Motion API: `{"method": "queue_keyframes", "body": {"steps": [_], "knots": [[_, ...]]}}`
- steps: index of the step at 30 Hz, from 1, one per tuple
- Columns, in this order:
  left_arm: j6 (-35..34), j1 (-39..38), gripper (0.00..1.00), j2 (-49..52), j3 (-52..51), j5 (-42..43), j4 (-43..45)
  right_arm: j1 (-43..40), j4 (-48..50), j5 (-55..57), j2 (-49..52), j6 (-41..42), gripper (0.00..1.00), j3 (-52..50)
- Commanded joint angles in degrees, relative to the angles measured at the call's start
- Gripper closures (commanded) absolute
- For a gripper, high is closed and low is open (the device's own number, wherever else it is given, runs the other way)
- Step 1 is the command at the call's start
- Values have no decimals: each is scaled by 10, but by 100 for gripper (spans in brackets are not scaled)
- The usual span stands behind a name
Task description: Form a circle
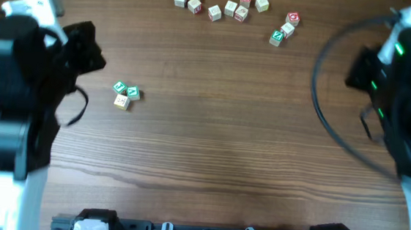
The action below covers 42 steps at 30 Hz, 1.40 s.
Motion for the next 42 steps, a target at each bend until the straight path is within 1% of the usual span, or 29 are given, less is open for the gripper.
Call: {"method": "queue_keyframes", "body": {"steps": [1,5,8,10,11,12,13,14,15,16,17,18,19,20,24,29,36,38,42], "knots": [[38,-19,96,-95,-36,-19,0,1,-36,24,-106,43,95,-2],[43,-23,96,-188,-115,-18,11,1,-53,31,-221,68,95,-31],[12,-23,96,-243,-173,-16,13,1,-55,56,-329,78,95,-99],[10,-23,96,-272,-200,-17,13,1,-54,59,-395,88,95,-144],[10,-23,96,-290,-218,-19,19,1,-52,65,-450,92,95,-177],[10,-23,96,-294,-223,-19,21,1,-50,70,-474,92,95,-191],[10,-23,92,-294,-225,-18,23,1,-46,76,-499,92,95,-204],[10,-23,86,-293,-225,-18,25,1,-42,78,-513,91,95,-211],[10,-23,66,-291,-225,-18,26,1,-37,82,-532,91,95,-220],[10,-23,41,-289,-225,-18,25,1,-35,86,-543,91,94,-224],[10,-23,0,-285,-225,-18,22,1,-35,89,-550,92,82,-225],[10,-23,0,-281,-225,-18,14,1,-36,89,-553,92,57,-225],[10,-23,0,-278,-225,-18,7,1,-36,89,-553,93,31,-225],[10,-23,0,-274,-225,-18,2,1,-39,88,-553,94,1,-225],[10,-23,0,-270,-225,-18,-22,1,-78,88,-553,110,0,-226],[10,-23,0,-270,-225,-18,-99,1,-129,88,-553,110,1,-226],[10,-23,0,-270,-225,-18,-214,1,-247,89,-553,112,0,-226],[10,-23,0,-270,-225,-18,-241,1,-245,88,-553,112,0,-226],[10,-23,0,-270,-225,-18,-266,-17,-243,88,-571,112,0,-227]]}}
